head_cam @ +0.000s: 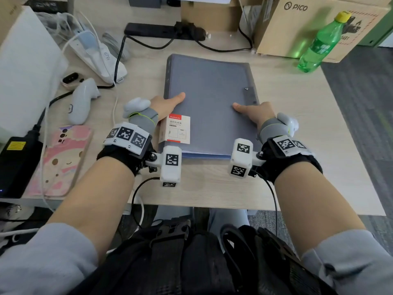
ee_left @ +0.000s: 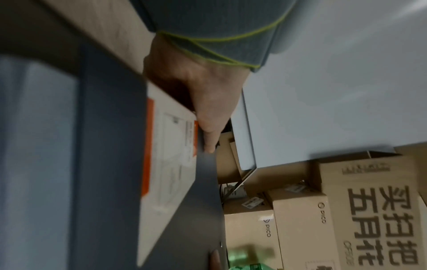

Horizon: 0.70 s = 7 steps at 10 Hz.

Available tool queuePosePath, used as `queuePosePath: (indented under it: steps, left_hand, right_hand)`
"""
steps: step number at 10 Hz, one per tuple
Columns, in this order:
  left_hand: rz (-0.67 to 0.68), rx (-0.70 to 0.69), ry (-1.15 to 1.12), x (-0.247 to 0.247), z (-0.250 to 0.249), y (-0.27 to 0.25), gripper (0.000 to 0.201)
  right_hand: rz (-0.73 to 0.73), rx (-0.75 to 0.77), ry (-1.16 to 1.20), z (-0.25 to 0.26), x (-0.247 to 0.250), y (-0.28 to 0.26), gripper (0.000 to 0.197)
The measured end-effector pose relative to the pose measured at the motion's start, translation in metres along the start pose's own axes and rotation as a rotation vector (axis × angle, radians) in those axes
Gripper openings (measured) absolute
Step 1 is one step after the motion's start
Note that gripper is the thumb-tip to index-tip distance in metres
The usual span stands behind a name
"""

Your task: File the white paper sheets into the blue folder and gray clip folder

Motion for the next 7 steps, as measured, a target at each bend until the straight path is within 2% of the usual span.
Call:
queuePosePath:
  steps: [1, 2, 4, 5, 6, 7]
  left_hand:
    - [-0.046, 0.048, 0.188, 0.002, -0.006, -0.001, 0.072]
    - [-0.096, 0.072, 0.323, 0.007, -0.01, -0.004, 0.069]
    - [-0.061, 0.069, 0.342, 0.011, -0.013, -0.014, 0.042]
    - [-0.054, 0.068, 0.326, 0.008, -0.011, -0.021, 0.047]
    - [-0.124, 0.065, 0.405, 0.009, -0.02, -0.023, 0.053]
    - [-0.209, -0.047, 0.398, 0.011, -0.045, -0.035, 0.055]
  right_hand:
    - [-0.001, 0.002, -0.084, 0.004, -0.004, 0.001, 0.085]
    - [-0.031, -0.042, -0.231, 0.005, -0.008, 0.001, 0.103]
    - [-0.058, -0.045, -0.443, 0.006, -0.01, 0.002, 0.088]
    - [-0.055, -0.012, -0.494, 0.01, -0.01, -0.005, 0.08]
    - [-0.055, 0.062, -0.476, 0.023, -0.01, -0.01, 0.067]
    - [-0.041, 0.195, -0.447, 0.044, -0.007, -0.017, 0.042]
Point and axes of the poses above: each hand's wrist, its own y-axis towards the middle knuckle, its own x-axis out of the back of the hand, z = x × y, the point moved 3 cm from there along y, towards the middle knuckle, and after that the axes turned 14 degrees about z, right-handed, at the moved point
